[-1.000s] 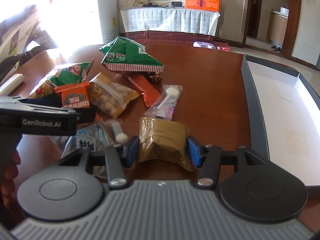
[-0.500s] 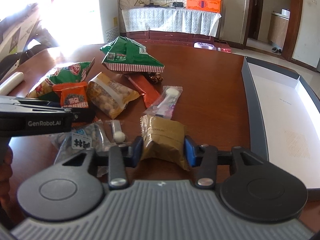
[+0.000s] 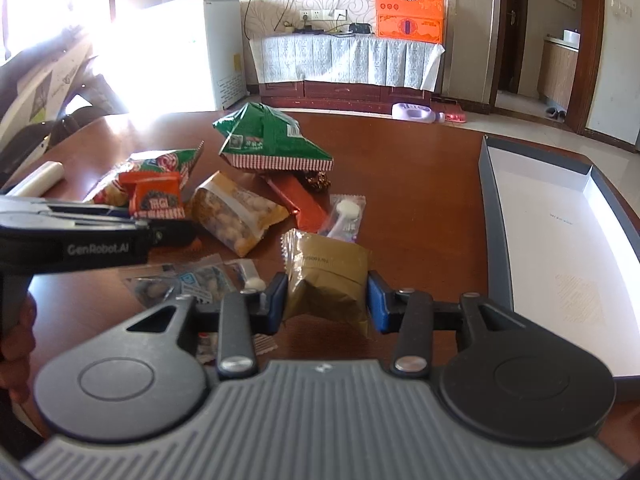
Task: Organize snacks
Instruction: 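Close right gripper on gold foil packet while left gripper closes on orange packet, then carry gold packet in right gripper and orange packet in left gripper toward grey box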
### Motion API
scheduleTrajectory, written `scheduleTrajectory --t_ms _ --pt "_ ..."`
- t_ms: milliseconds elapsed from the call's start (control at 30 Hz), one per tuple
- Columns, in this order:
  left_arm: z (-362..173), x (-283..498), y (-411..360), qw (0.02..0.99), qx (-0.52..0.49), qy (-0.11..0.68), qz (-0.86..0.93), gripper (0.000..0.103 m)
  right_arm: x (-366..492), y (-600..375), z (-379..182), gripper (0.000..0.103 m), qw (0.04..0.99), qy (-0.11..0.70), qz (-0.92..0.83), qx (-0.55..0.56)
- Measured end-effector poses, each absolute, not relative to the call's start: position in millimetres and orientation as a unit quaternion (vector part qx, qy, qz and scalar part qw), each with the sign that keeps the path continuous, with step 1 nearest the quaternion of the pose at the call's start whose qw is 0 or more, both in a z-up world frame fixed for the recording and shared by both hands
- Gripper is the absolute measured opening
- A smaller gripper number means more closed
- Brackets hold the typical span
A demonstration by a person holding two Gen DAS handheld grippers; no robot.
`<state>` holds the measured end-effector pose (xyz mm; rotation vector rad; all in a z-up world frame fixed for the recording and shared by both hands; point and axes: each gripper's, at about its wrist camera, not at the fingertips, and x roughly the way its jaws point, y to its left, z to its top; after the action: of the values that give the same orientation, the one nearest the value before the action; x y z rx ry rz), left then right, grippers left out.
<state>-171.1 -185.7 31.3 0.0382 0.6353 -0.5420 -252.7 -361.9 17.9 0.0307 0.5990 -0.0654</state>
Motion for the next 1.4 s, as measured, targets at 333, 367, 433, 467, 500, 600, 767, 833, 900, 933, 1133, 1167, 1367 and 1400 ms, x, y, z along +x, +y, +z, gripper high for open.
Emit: scheduleTrajectory --t_ms 333,367,433,467,500,600,767,833,900,933,1133,1167,1367,1400 --pt "43.6 -174.5 -182.4 0.926 0.040 0.300 -0.225 0.034 -264.5 -350.6 30.4 0.044 0.961 0.277 -0.016 0.005" --pt "45.4 -175.7 -182.5 0.928 0.042 0.297 -0.223 0.034 -266.5 -349.8 32.1 0.044 0.961 0.275 -0.015 0.003" --pt "47.4 -176.6 -184.3 0.929 0.049 0.292 -0.220 0.034 -269.3 -349.8 35.0 0.044 0.963 0.271 -0.014 0.000" --pt "48.6 -177.3 -185.5 0.930 0.053 0.291 -0.218 0.034 -270.9 -350.2 36.8 0.044 0.963 0.269 -0.012 0.001" --pt "49.0 -177.3 -187.7 0.930 0.057 0.290 -0.217 0.034 -272.4 -350.8 38.8 0.044 0.964 0.267 -0.011 0.002" --pt "52.1 -179.7 -193.5 0.931 0.060 0.287 -0.216 0.034 -278.3 -353.4 45.5 0.044 0.966 0.257 -0.010 0.000" --pt "55.8 -186.7 -208.3 0.930 0.060 0.285 -0.222 0.034 -286.4 -359.8 48.3 0.044 0.968 0.251 -0.012 -0.002" --pt "55.7 -188.7 -215.8 0.929 0.063 0.287 -0.225 0.034 -289.4 -362.7 47.7 0.044 0.968 0.252 -0.013 -0.002" --pt "55.6 -190.6 -222.6 0.928 0.063 0.288 -0.227 0.034 -292.1 -365.1 49.1 0.044 0.968 0.251 -0.012 -0.002" --pt "55.2 -191.6 -225.9 0.928 0.063 0.288 -0.228 0.034 -293.2 -366.0 50.1 0.044 0.968 0.250 -0.012 -0.003" --pt "49.3 -191.9 -238.1 0.926 0.059 0.302 -0.218 0.034 -296.8 -369.8 49.7 0.044 0.968 0.251 -0.010 -0.007" --pt "49.5 -192.2 -240.0 0.927 0.060 0.300 -0.216 0.034 -297.3 -370.4 50.3 0.044 0.968 0.250 -0.009 -0.007" --pt "50.5 -198.4 -250.9 0.927 0.067 0.294 -0.223 0.035 -301.1 -375.4 53.4 0.044 0.970 0.243 -0.013 -0.005" --pt "49.9 -199.2 -253.5 0.927 0.071 0.293 -0.225 0.035 -301.3 -376.8 54.2 0.044 0.970 0.242 -0.014 -0.005"
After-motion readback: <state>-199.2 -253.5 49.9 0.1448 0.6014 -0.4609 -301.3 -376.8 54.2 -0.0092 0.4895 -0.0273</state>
